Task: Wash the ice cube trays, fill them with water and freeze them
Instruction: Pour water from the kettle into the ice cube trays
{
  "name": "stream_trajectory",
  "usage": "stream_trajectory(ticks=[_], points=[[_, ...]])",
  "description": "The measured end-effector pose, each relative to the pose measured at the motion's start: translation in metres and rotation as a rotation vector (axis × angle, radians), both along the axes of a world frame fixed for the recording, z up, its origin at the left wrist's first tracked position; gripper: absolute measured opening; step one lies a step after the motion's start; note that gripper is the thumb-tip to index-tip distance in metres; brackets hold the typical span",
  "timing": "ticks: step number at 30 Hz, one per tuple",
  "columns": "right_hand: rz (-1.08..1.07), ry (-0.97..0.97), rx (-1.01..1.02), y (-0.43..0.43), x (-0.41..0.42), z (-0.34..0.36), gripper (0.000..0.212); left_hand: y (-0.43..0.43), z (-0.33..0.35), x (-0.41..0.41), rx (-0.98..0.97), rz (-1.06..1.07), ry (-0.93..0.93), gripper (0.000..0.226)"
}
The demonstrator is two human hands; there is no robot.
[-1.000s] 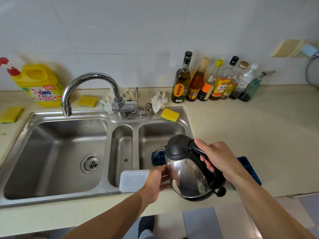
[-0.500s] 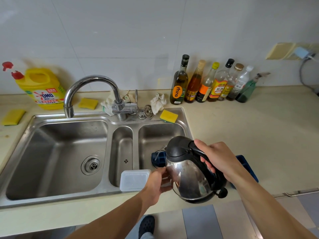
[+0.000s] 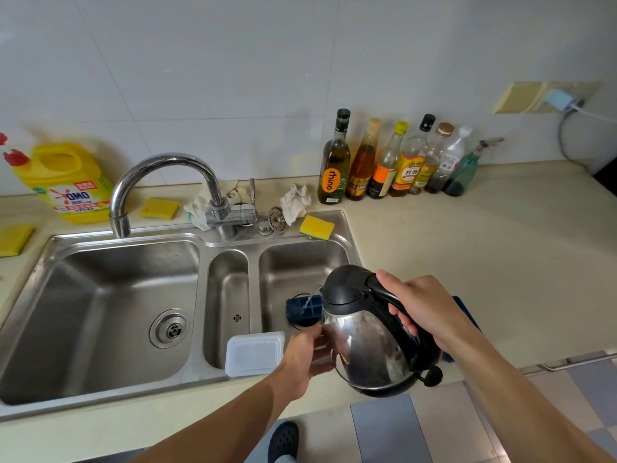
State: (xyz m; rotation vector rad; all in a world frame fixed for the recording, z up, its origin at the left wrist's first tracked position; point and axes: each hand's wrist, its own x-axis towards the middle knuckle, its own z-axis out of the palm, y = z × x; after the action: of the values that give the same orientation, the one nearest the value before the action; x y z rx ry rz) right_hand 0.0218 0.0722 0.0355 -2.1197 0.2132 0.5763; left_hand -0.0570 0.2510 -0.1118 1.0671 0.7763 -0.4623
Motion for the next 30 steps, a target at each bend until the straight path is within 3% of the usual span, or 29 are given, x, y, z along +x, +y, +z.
stream_trajectory(ticks=[8,13,22,30], points=[[-0.024,-0.014,0.002,-0.008,0.000,0.002,0.061,-0.005,0.004,0.004,0.006,-0.051,-0.030,0.034],[-0.041,-0.013,0.011,-0.013,0.002,0.002,0.061,-0.008,0.005,0.007,0.017,-0.088,-0.048,0.048],[-0.055,-0.028,0.010,-0.019,0.005,0.006,0.061,-0.013,0.004,0.015,0.002,-0.074,-0.049,0.030],[-0.075,-0.029,0.007,-0.019,0.010,0.005,0.062,-0.014,0.004,0.020,0.001,-0.077,-0.045,0.027]])
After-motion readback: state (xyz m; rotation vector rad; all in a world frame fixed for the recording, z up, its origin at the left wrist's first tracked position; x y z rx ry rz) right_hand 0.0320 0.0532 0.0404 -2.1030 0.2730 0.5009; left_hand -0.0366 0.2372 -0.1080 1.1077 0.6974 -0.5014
